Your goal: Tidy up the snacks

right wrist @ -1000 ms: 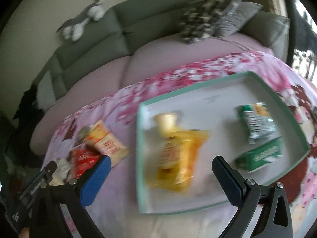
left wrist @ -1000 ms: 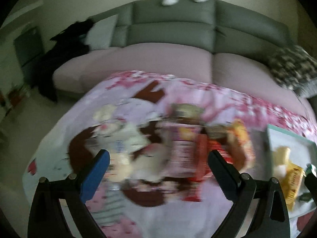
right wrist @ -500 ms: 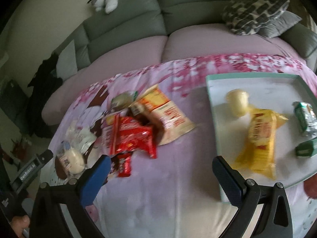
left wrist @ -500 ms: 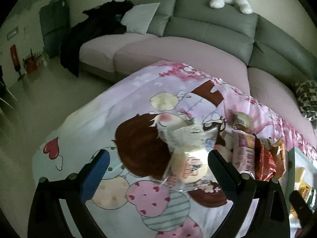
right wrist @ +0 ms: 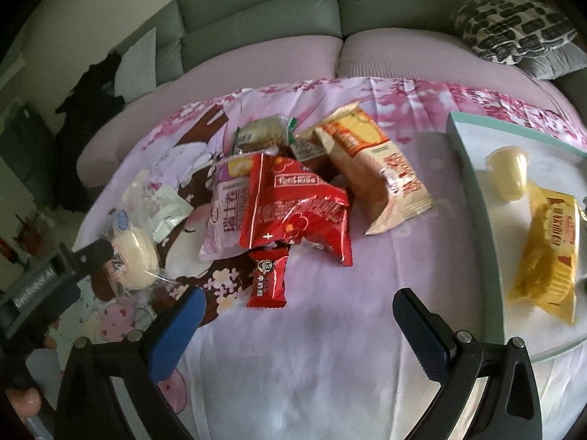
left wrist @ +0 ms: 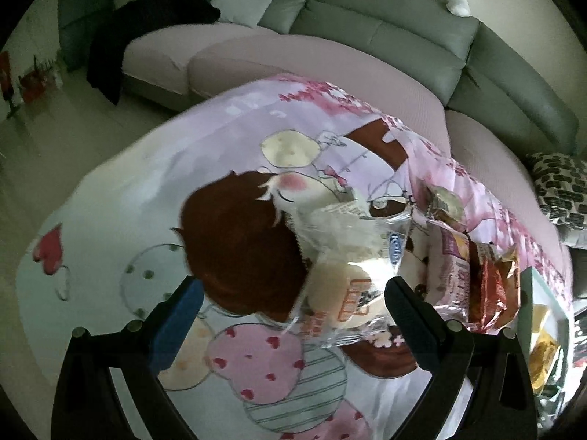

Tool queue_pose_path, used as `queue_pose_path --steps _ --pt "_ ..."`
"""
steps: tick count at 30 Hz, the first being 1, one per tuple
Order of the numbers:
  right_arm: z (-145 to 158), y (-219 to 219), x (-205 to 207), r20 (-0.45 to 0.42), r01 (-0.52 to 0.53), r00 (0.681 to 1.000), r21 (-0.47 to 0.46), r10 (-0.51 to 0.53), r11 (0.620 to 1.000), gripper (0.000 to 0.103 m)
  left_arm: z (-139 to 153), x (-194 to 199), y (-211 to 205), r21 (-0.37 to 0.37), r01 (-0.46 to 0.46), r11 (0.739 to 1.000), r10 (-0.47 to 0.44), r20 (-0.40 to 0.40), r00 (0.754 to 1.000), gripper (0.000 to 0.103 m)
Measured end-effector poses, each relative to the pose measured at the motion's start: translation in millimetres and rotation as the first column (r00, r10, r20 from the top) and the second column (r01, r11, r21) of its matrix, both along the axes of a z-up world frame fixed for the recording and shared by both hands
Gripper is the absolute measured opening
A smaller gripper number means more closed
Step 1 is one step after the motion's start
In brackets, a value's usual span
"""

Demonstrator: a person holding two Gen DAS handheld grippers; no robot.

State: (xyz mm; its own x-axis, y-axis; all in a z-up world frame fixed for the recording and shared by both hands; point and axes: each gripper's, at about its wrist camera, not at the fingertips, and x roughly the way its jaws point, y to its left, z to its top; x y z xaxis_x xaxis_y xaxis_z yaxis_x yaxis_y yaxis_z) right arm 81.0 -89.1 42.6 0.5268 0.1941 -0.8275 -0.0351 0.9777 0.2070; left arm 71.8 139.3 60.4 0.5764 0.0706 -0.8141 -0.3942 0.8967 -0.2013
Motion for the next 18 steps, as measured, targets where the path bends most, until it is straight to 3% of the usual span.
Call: queue_pose_path --steps 4,7,9,11,18 --pt "-9.5 5.6 6.2 -0.016 -0.004 1.0 -0.021 0.004 1.0 0.096 -4.2 8.0 -4.6 -0.046 0.014 0.999 -0.013 0.024 1.0 0.099" --pt "-14.3 10.1 9.1 -0.024 -0.018 1.0 -0.028 0.017 0.999 0.081 -7.0 14.4 -13.0 -0.047 0.047 0.998 -0.046 0.031 0.998 0.098" --pt "-17.0 13.4 10.4 -0.027 -0.038 0.999 -0.026 0.037 0.999 0.071 -8.8 17.8 -17.7 -0.054 0.069 0.996 -0.067 0.037 0.997 0.09" --pt "-17.1 15.8 10.1 -0.021 -0.05 0.999 -0.027 0.049 0.998 0.064 -13.0 21.7 -20.9 -0.065 0.085 0.994 -0.083 0.027 0.996 0.074" --pt "-19.2 17.0 12.4 -0.019 -0.068 0.998 -0.001 0.068 0.998 0.035 -21.8 27.1 -24.3 -0.059 0.093 0.994 -0.094 -0.002 0.996 0.063"
